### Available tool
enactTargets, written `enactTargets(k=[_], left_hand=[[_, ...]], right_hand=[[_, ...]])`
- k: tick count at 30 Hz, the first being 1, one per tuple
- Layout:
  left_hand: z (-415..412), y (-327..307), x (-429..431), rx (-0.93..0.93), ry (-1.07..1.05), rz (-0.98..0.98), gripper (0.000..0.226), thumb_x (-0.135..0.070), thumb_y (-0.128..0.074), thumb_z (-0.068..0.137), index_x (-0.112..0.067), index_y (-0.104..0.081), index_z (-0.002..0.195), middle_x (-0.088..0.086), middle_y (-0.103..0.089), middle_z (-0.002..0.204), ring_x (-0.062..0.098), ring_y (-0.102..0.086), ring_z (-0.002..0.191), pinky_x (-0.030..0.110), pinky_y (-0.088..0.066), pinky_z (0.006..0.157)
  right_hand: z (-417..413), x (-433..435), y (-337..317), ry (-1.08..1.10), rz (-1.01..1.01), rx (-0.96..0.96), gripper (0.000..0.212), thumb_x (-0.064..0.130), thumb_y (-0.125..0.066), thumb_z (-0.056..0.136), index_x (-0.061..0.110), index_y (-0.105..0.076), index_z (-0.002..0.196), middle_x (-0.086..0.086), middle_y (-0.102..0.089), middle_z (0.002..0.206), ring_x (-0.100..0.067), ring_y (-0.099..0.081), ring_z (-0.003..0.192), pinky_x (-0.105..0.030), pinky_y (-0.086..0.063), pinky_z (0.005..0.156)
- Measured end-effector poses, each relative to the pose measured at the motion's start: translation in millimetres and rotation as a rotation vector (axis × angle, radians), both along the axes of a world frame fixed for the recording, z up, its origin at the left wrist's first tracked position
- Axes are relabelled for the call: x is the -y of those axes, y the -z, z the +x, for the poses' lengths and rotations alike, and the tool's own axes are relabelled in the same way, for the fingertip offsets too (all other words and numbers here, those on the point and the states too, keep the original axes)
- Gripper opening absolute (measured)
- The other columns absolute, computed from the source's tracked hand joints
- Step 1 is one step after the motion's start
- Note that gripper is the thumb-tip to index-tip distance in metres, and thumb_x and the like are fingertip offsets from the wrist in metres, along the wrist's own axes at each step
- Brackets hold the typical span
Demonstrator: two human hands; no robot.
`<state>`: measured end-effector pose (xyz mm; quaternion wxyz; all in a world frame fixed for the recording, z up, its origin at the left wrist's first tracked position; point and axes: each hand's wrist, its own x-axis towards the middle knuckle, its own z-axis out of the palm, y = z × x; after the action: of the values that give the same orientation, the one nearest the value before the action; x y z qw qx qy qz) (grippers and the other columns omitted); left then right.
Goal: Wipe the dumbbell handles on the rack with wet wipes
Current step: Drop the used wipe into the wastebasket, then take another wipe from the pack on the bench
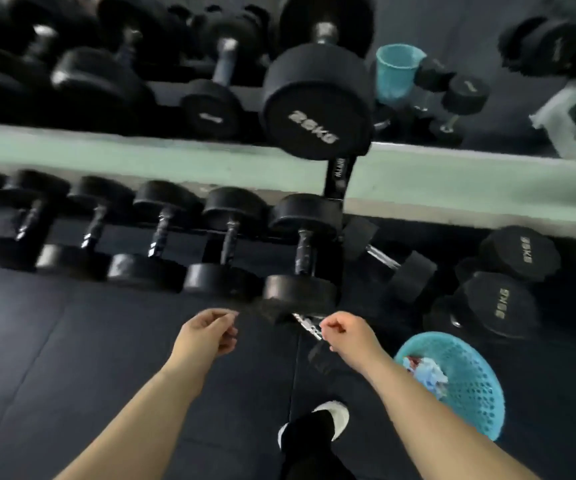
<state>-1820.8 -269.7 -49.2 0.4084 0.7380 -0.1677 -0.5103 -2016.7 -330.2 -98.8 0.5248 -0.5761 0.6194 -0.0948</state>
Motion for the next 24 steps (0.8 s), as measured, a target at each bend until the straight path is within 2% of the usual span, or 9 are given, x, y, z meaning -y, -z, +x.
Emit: enactTargets(k=[2, 4, 7, 10, 12, 16, 19, 22, 24], left_hand=[[32, -4, -48, 0.005, -0.105, 0.002, 0.026, 0.0, -0.047, 0.091, -0.009, -0.057, 0.069, 0.004, -0.047, 0.055, 0.01, -0.046, 0.046, 0.015, -0.044, 0.043], [62, -8, -105, 0.014, -0.25, -0.008, 0.027, 0.001, -0.047, 0.091, -0.008, -0.057, 0.068, 0.004, -0.046, 0.055, 0.013, -0.042, 0.052, 0.013, -0.042, 0.041], [104, -13, -190, 0.066, -0.521, -0.005, 0.025, -0.001, -0.048, 0.09, -0.008, -0.057, 0.068, 0.004, -0.048, 0.056, 0.014, -0.043, 0.051, 0.015, -0.041, 0.043], [132, -11, -268, 0.069, -0.803, 0.015, 0.022, -0.001, -0.048, 0.089, -0.008, -0.057, 0.07, 0.001, -0.048, 0.053, 0.012, -0.041, 0.046, 0.018, -0.037, 0.046], [141, -6, -311, 0.056, -0.981, 0.027, 0.022, -0.002, -0.049, 0.089, -0.008, -0.056, 0.069, 0.001, -0.048, 0.053, 0.013, -0.041, 0.046, 0.02, -0.037, 0.049], [139, 9, -371, 0.026, -1.265, 0.08, 0.024, -0.005, -0.05, 0.09, -0.012, -0.054, 0.067, 0.001, -0.051, 0.057, 0.011, -0.042, 0.048, 0.015, -0.036, 0.045], [127, 19, -402, -0.027, -1.461, 0.139, 0.021, -0.006, -0.049, 0.09, -0.011, -0.054, 0.07, 0.001, -0.053, 0.06, 0.011, -0.044, 0.05, 0.019, -0.037, 0.049], [113, 30, -431, -0.049, -1.672, 0.193, 0.025, -0.003, -0.048, 0.089, -0.013, -0.054, 0.067, -0.006, -0.055, 0.048, 0.006, -0.047, 0.041, 0.015, -0.038, 0.045], [98, 39, -450, -0.072, -1.828, 0.245, 0.028, 0.0, -0.048, 0.088, -0.013, -0.053, 0.063, -0.001, -0.054, 0.049, 0.01, -0.047, 0.042, 0.014, -0.037, 0.041]], right_hand=[[42, -16, -17, -0.177, -0.023, -0.002, 0.022, 0.014, -0.055, 0.085, 0.027, -0.056, 0.067, 0.011, -0.054, 0.068, -0.012, -0.052, 0.067, -0.037, -0.048, 0.08], [90, -34, -33, -0.356, -0.058, -0.004, 0.024, 0.017, -0.056, 0.085, 0.033, -0.054, 0.067, 0.012, -0.057, 0.071, -0.016, -0.058, 0.076, -0.038, -0.05, 0.08], [169, -73, -51, -0.6, -0.069, 0.025, 0.017, 0.013, -0.055, 0.086, 0.025, -0.056, 0.073, 0.008, -0.058, 0.07, -0.016, -0.055, 0.071, -0.035, -0.048, 0.077], [246, -127, -62, -0.836, -0.055, 0.072, 0.023, 0.007, -0.054, 0.086, 0.024, -0.055, 0.07, -0.003, -0.06, 0.072, -0.012, -0.051, 0.059, -0.026, -0.044, 0.063], [289, -164, -63, -1.009, -0.036, 0.08, 0.021, 0.007, -0.053, 0.085, 0.024, -0.055, 0.072, -0.001, -0.06, 0.072, -0.01, -0.051, 0.059, -0.02, -0.041, 0.056], [359, -230, -56, -1.353, -0.008, 0.069, 0.017, 0.011, -0.051, 0.088, 0.024, -0.057, 0.079, 0.004, -0.061, 0.077, -0.009, -0.054, 0.065, -0.019, -0.041, 0.057], [394, -275, -45, -1.573, 0.015, 0.026, 0.02, 0.01, -0.05, 0.088, 0.025, -0.056, 0.075, 0.002, -0.063, 0.078, -0.01, -0.054, 0.066, -0.02, -0.041, 0.057], [417, -315, -32, -1.794, 0.023, -0.033, 0.022, 0.009, -0.051, 0.087, 0.025, -0.057, 0.073, 0.002, -0.064, 0.079, -0.01, -0.055, 0.068, -0.02, -0.041, 0.059], [430, -342, -22, -1.93, 0.006, -0.079, 0.022, 0.01, -0.051, 0.087, 0.026, -0.057, 0.072, 0.003, -0.063, 0.077, -0.011, -0.055, 0.069, -0.021, -0.041, 0.06]])
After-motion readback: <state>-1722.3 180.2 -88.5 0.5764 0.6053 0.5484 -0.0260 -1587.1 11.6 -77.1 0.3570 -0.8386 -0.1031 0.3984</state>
